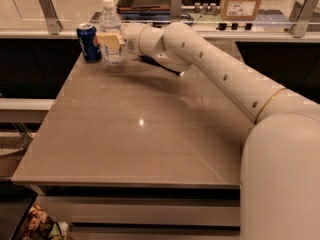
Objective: Move blue plastic bottle near pepsi can
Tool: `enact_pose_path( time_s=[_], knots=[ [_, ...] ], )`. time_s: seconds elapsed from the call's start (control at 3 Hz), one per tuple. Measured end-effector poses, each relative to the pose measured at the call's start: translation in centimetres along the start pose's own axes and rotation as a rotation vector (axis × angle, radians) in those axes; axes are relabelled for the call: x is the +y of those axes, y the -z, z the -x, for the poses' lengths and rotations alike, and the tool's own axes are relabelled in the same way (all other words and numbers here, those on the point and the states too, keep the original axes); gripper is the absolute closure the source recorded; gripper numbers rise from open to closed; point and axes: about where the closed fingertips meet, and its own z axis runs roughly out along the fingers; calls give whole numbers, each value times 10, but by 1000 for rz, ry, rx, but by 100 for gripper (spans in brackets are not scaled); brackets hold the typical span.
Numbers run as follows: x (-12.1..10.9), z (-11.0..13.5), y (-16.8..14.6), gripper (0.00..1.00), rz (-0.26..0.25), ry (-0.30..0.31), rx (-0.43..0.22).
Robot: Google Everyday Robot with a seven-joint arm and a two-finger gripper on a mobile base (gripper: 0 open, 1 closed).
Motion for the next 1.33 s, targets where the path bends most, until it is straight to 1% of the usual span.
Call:
enact_pose_path(
  time_s=[0.33, 1.0, 1.33],
  knots=[
    [-1, -4, -8, 100, 3, 0, 7],
    [0, -12, -10, 100, -12, 4, 51],
    [0, -16, -12, 82, -8, -4, 69]
  ],
)
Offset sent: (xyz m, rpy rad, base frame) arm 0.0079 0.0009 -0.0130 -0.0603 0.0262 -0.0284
